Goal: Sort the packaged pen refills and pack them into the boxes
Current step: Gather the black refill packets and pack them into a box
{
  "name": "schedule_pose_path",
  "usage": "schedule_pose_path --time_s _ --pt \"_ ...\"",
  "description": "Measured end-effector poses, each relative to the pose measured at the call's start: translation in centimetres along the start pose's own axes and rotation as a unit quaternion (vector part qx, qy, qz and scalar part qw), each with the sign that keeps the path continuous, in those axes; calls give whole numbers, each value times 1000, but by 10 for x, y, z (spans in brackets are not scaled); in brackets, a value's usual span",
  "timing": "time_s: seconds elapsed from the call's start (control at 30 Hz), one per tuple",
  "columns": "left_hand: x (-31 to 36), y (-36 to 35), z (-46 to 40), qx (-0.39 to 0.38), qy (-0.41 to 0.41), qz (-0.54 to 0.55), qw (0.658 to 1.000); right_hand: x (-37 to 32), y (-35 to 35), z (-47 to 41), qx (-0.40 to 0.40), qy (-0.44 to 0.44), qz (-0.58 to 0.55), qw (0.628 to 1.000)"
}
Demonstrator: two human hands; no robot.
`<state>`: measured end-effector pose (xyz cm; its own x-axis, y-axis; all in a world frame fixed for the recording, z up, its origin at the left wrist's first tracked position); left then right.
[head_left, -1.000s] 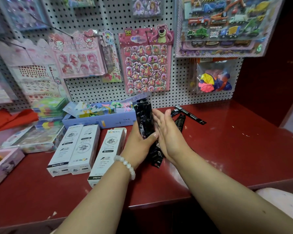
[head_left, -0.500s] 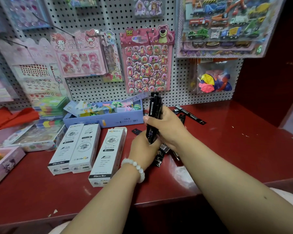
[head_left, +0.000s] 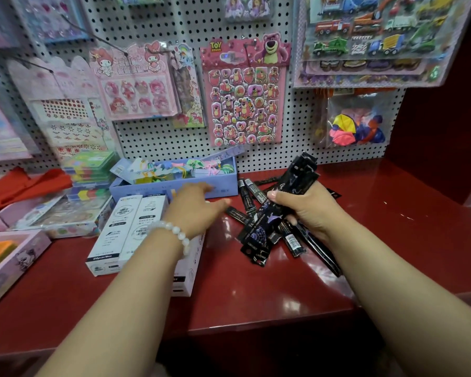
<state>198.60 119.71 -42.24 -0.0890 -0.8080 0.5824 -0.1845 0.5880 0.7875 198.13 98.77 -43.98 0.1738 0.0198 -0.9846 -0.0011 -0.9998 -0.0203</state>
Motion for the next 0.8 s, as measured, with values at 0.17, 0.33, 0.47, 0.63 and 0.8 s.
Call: schedule_pose_path --time_s 0.17,0.33,0.47,0.63,0.8 --pt "-35 -13 -15 -67 75 -260 960 20 5 10 39 -22 -4 999" --pt "-31 -20 -13 -103 60 -259 959 6 3 12 57 3 -2 998" --pt "-6 -8 -1 -50 -20 -173 983 -28 10 11 97 59 -60 992" --pt "23 28 28 63 -100 -47 992 -74 18 14 144 111 -233 955" --pt "42 43 57 115 -155 -2 981 -99 8 18 134 180 -222 949"
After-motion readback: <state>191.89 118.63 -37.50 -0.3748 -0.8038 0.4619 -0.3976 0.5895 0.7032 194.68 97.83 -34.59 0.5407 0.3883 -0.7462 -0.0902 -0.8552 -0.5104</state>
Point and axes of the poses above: each hand's wrist, its own z-axis away from the middle knuckle, its own y-axis out of the back of the hand, x = y × z, the point moved 8 cm from there along -z, towards the middle knuckle, and after that the axes turned 4 degrees about x, right-handed, at the moved point
